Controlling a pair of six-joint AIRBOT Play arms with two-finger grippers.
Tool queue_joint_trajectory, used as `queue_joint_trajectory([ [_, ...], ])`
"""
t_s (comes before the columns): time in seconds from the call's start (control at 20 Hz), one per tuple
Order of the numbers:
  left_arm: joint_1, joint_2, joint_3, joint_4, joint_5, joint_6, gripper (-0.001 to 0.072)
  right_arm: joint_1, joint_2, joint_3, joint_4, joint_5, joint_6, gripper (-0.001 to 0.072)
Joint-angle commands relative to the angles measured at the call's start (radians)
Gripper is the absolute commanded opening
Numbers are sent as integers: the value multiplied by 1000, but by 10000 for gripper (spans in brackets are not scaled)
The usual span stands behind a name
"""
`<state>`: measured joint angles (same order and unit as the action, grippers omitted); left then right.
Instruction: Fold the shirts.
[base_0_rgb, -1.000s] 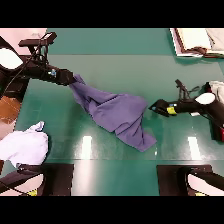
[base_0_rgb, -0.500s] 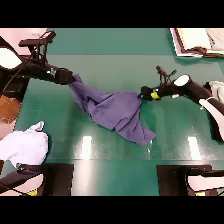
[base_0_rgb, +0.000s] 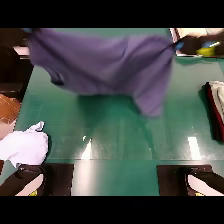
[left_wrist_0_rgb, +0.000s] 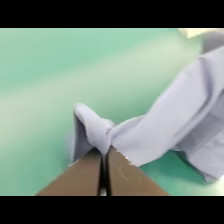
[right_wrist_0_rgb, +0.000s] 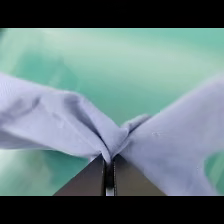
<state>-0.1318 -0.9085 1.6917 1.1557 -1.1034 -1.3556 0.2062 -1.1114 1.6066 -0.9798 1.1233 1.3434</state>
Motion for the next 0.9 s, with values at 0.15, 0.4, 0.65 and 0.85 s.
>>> queue_joint_trajectory([
  [0.15,0,141,251,-9,1,-22,22,-76,254,230,-19,84,35,17],
  [0.4,0,137,325,15,21,-32,21,-162,268,304,-18,124,91,17],
  [0.65,0,-11,260,240,-89,-34,22,-170,104,246,-18,243,216,17],
  [0.85,0,-247,100,268,-142,-37,23,-132,-77,30,-20,249,247,17],
])
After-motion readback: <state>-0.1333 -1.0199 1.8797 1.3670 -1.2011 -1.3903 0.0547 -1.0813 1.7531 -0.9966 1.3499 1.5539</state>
